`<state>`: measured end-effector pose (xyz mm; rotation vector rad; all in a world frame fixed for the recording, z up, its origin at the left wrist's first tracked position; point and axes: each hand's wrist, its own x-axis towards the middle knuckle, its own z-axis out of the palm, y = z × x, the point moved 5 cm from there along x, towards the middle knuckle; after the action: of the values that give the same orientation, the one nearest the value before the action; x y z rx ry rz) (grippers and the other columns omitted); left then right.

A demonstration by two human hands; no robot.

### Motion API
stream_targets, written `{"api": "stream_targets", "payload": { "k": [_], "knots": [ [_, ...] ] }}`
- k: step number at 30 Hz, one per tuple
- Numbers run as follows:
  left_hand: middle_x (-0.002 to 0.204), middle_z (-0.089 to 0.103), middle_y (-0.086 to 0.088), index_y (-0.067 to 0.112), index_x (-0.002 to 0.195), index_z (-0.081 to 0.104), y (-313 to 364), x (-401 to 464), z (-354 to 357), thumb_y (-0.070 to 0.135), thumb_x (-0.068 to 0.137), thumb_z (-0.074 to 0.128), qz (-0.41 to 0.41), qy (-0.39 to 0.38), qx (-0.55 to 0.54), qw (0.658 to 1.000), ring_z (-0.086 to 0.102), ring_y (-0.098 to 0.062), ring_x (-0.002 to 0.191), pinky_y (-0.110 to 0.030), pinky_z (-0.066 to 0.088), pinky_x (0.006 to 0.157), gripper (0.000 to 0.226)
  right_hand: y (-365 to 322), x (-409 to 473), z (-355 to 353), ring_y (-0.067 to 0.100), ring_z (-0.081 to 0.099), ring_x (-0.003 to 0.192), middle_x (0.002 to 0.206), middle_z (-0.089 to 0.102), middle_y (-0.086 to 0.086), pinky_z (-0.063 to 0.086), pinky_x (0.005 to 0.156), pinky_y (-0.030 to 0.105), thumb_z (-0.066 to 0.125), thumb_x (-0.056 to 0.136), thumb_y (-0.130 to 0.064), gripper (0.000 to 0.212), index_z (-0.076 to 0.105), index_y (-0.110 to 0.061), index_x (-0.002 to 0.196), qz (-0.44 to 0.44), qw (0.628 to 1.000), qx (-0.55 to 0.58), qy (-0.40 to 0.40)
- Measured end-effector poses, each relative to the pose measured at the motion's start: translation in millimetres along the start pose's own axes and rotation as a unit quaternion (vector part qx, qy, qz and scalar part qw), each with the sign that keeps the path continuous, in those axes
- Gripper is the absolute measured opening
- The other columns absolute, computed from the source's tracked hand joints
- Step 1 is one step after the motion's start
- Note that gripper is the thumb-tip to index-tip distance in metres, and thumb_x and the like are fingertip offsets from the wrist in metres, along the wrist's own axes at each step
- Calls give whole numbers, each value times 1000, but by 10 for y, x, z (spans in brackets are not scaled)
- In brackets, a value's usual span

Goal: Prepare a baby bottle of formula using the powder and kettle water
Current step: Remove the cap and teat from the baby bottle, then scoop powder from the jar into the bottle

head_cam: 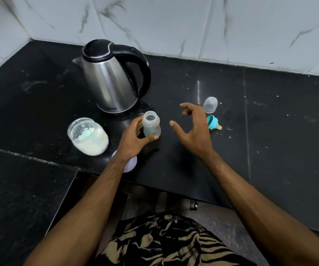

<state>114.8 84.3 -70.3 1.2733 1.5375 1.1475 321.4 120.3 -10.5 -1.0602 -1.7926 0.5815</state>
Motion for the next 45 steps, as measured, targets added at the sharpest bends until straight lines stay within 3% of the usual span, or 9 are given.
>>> {"api": "stream_targets", "payload": {
  "k": [4,9,14,21,28,32,39,42,45],
  "knots": [
    [141,57,4,19,143,46,-54,-116,-148,25,70,89,-27,24,5,999,52,-6,131,-37,41,113,85,-179,-63,195,11,53,96,102,54,-3,45,87,41,76,82,-30,47,55,-18,122,-14,999,-4,-29],
    [138,58,6,23,136,50,-77,-314,-352,20,78,83,-41,48,4,998,53,-2,126,-26,42,107,67,-449,-130,522,17,54,90,96,55,-2,45,84,41,71,81,-28,36,58,-17,112,-28,998,8,-57],
    [122,68,1,17,125,59,-78,-621,-649,12,83,79,-39,81,-21,996,65,-9,113,-30,52,100,47,-715,-125,842,13,50,85,90,52,-6,45,80,31,71,83,-16,26,61,-11,107,-63,995,14,-81],
    [93,74,2,12,108,68,-104,-979,-1009,8,85,76,-37,128,-4,991,71,-9,91,-20,53,86,25,-809,-230,1199,14,53,86,89,57,0,43,81,24,70,84,-17,24,63,-10,106,-52,991,15,-121],
    [78,71,-7,15,85,68,-140,-1079,-1345,14,84,79,-22,227,24,973,68,-29,75,-36,56,75,11,-938,-263,1420,18,54,87,89,57,-2,43,82,26,70,84,-18,25,62,-12,108,-35,990,22,-136],
    [76,64,-8,12,88,61,-91,-1094,-1523,22,80,82,2,305,41,952,58,-14,69,-26,50,69,24,-1048,-209,1510,15,54,87,89,58,-3,44,82,25,70,85,-16,25,61,-14,109,-27,990,42,-133],
    [140,46,5,25,141,38,-291,-890,-1598,52,61,85,-25,220,99,970,49,-6,126,-28,46,101,97,-1141,-113,1586,17,57,86,91,59,-3,48,76,28,69,86,-13,23,62,-13,107,-21,990,72,-119],
    [143,47,8,28,144,37,-298,-784,-1565,48,62,88,-15,182,87,979,48,-7,131,-38,46,106,98,-1161,-119,1616,18,58,86,93,59,-3,47,76,27,68,86,-12,21,62,-11,106,-24,990,77,-118],
    [136,53,14,30,141,41,-205,-738,-1525,32,67,91,-1,174,70,982,53,-1,123,-25,47,101,89,-1177,-119,1649,17,59,86,96,61,-3,50,75,29,67,87,-12,19,64,-11,106,-25,989,70,-129]
  ]
}}
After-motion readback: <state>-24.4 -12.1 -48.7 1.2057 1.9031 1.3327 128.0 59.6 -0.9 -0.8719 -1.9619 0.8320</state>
